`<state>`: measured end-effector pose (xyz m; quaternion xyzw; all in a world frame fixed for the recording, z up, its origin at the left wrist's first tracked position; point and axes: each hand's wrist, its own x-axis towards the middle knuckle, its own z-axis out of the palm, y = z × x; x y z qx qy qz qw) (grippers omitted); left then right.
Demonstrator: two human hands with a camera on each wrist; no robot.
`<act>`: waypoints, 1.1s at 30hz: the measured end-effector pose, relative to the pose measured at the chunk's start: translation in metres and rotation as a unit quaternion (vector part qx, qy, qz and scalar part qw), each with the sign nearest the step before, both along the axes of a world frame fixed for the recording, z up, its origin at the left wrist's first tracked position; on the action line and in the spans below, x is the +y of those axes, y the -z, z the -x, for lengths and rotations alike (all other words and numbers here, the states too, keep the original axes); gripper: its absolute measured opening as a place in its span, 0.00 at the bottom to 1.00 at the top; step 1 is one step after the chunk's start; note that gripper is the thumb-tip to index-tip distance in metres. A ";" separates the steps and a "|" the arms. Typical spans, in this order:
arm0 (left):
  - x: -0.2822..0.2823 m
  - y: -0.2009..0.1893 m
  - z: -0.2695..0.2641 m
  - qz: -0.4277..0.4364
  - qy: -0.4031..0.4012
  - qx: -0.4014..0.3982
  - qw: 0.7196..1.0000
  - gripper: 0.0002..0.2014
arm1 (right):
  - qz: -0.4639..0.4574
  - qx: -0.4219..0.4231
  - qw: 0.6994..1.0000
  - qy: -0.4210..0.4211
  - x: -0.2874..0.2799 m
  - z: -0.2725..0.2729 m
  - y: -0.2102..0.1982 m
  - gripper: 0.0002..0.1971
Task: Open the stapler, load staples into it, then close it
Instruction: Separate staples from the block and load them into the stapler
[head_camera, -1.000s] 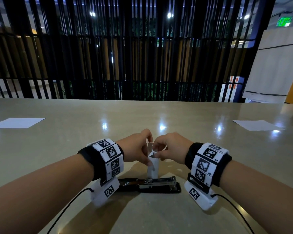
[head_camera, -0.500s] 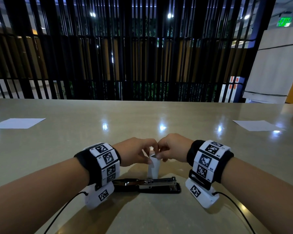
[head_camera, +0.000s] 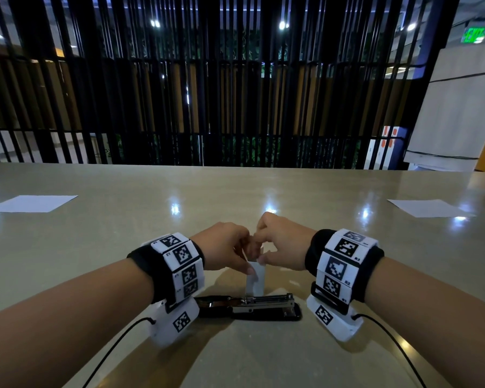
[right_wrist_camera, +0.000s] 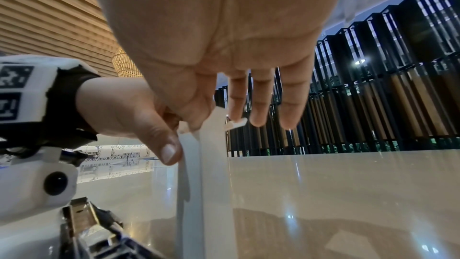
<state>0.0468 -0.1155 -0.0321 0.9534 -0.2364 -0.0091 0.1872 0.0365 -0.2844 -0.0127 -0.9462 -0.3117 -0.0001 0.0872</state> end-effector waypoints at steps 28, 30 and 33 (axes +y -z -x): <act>-0.003 0.000 0.004 -0.020 -0.004 -0.027 0.999 0.17 | 0.020 0.096 0.994 0.040 0.016 0.008 0.002 0.15; -0.002 0.000 0.004 -0.012 -0.009 -0.025 1.000 0.18 | 0.003 0.105 0.994 0.042 0.019 0.005 0.006 0.16; -0.001 0.002 0.005 -0.001 -0.012 -0.028 1.000 0.18 | -0.018 0.092 0.994 0.051 0.021 0.001 0.013 0.17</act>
